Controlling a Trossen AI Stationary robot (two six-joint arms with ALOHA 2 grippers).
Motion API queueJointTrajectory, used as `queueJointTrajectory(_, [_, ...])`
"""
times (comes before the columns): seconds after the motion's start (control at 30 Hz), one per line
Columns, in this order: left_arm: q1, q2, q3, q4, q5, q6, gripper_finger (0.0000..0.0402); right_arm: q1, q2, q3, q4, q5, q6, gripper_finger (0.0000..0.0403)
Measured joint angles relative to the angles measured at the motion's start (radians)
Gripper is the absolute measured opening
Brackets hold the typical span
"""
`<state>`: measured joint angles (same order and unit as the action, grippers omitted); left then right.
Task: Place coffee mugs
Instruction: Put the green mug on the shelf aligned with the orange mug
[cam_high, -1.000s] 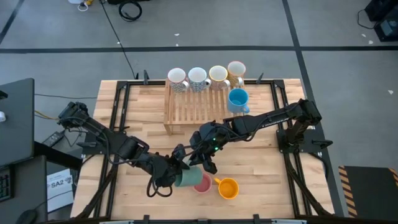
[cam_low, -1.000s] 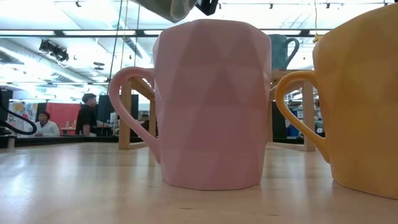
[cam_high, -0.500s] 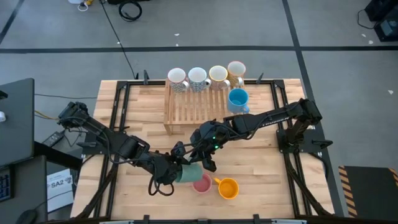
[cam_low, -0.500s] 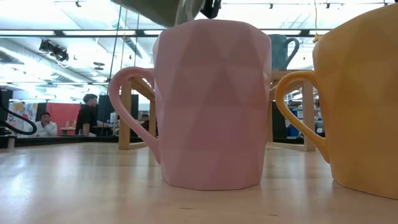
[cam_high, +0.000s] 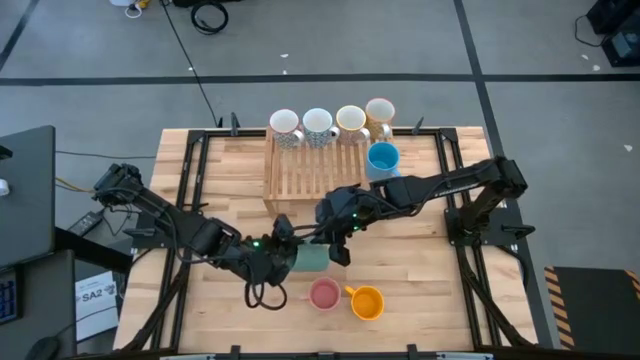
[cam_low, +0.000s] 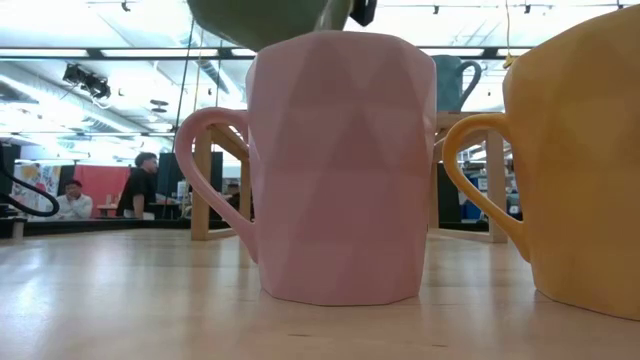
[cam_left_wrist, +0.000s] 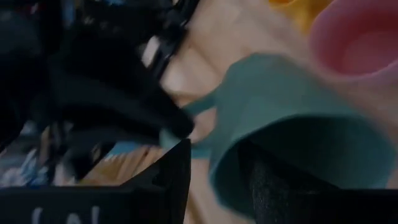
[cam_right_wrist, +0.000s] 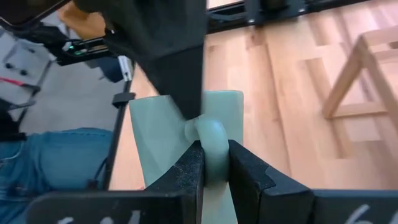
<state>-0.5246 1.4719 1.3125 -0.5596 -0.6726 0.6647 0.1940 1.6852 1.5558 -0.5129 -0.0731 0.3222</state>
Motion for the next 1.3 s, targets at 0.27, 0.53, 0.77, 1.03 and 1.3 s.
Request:
queueJointTrajectory(0.27, [0.000, 0.000, 0.000, 0.007, -0.238, 0.000, 0.0141, 0.000, -0.052, 0.000, -0.036, 0.129, 0.000, 0.0060])
queueJointTrajectory(0.53, [0.000, 0.000, 0.000, 0.010, -0.340, -0.007, 0.0141, 0.000, -0.104, 0.000, -0.102, 0.270, 0.000, 0.0060])
queueJointTrajectory(0.77, [0.000, 0.000, 0.000, 0.013, -0.349, -0.008, 0.0141, 0.000, -0.145, 0.000, -0.149, 0.408, 0.000, 0.0060])
queueJointTrajectory(1.03, [0.000, 0.000, 0.000, 0.013, -0.348, -0.051, 0.0141, 0.001, -0.197, 0.000, -0.164, 0.571, -0.003, 0.0060])
queueJointTrajectory(1.3, [0.000, 0.000, 0.000, 0.013, -0.344, -0.079, 0.0141, 0.049, -0.228, 0.000, -0.175, 0.850, -0.003, 0.0060])
